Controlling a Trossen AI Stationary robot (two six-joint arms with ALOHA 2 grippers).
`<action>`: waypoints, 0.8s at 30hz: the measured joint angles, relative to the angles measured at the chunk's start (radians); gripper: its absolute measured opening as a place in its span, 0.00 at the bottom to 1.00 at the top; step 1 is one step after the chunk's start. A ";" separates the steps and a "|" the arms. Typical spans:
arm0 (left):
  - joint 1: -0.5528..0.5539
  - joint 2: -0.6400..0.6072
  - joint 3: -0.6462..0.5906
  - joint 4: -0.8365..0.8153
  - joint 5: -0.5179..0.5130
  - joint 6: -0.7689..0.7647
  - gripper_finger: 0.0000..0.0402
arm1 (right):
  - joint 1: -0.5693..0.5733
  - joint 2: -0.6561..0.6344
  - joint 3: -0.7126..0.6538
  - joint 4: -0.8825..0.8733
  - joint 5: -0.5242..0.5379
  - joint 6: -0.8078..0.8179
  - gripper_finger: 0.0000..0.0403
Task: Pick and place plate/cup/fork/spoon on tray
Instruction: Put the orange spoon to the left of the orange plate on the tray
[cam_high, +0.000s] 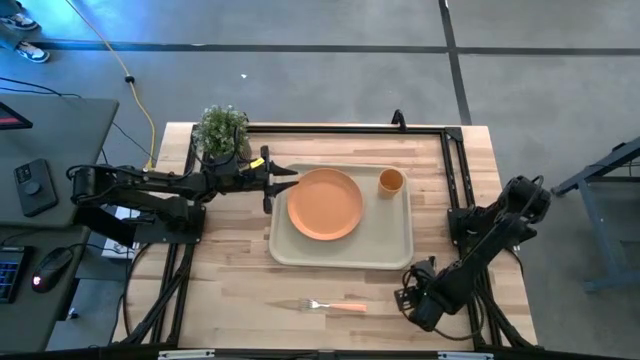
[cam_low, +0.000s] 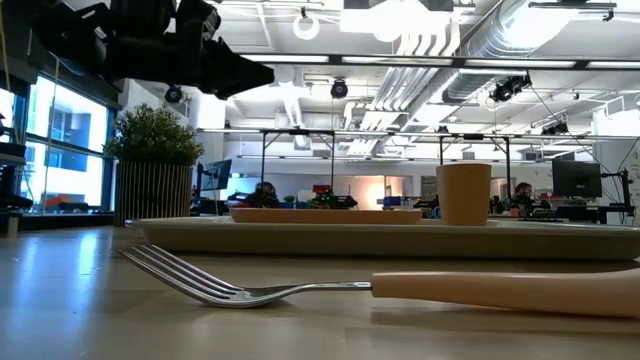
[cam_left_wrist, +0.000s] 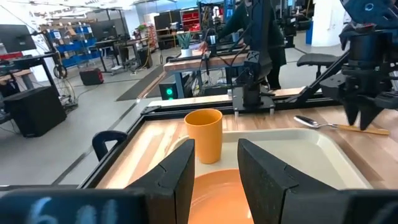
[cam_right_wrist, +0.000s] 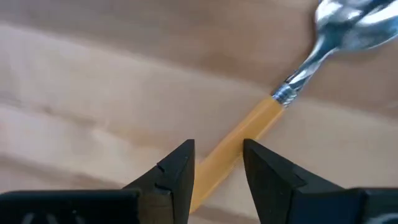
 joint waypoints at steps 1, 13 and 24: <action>0.000 0.000 0.000 0.000 0.000 0.000 0.28 | 0.000 -0.001 0.003 -0.027 0.013 -0.013 0.32; -0.002 0.000 0.000 0.006 0.000 -0.032 0.28 | 0.002 -0.002 -0.059 -0.138 -0.071 -0.064 0.32; -0.004 0.000 0.000 0.011 0.003 -0.054 0.28 | 0.001 -0.010 -0.113 -0.079 -0.064 -0.036 0.32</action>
